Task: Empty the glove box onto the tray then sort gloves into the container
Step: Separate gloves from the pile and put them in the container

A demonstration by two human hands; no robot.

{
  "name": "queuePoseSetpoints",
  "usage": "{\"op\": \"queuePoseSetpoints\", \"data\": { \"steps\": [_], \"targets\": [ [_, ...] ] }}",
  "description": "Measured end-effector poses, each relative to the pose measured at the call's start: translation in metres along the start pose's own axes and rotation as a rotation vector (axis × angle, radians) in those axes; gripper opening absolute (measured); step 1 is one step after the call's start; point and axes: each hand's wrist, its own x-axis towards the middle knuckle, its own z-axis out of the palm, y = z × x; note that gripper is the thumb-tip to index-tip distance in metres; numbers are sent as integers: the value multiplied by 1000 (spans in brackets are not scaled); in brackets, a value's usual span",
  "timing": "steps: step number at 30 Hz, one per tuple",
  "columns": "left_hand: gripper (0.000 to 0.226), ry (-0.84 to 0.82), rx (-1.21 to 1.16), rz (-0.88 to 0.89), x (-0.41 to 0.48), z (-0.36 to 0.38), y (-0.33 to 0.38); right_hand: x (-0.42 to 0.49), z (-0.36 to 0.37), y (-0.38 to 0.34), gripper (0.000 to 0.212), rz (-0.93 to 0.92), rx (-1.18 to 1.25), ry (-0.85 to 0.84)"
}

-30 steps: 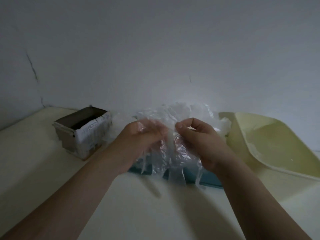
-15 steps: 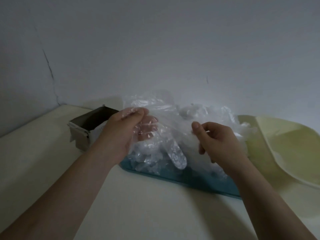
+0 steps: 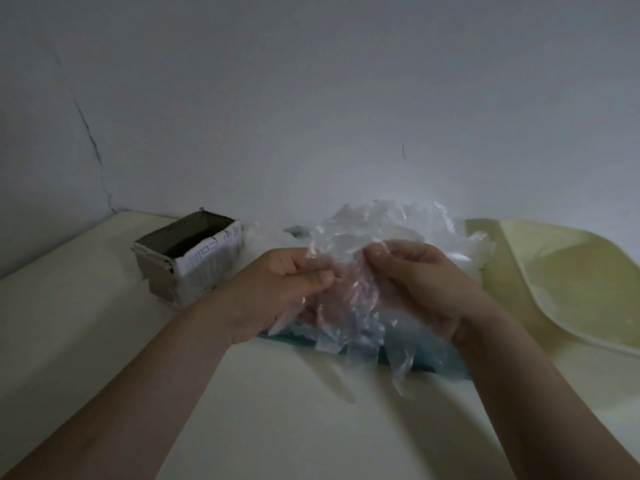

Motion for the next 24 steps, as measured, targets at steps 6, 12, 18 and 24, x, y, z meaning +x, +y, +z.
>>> {"op": "queuePoseSetpoints", "data": {
  "steps": [6,12,18,24],
  "targets": [
    [19,136,265,-156,-5,-39,15,5,-15,0,17,-165,-173,401],
    [15,633,609,222,2,-45,13,-1,0,1,17,-68,-410,130],
    [40,351,1056,-45,12,-36,-23,-2,1,9,20,-60,-486,-14],
    [14,407,987,130,8,-43,-12,-2,-5,12,17,-34,-607,-241]
  ]
}}
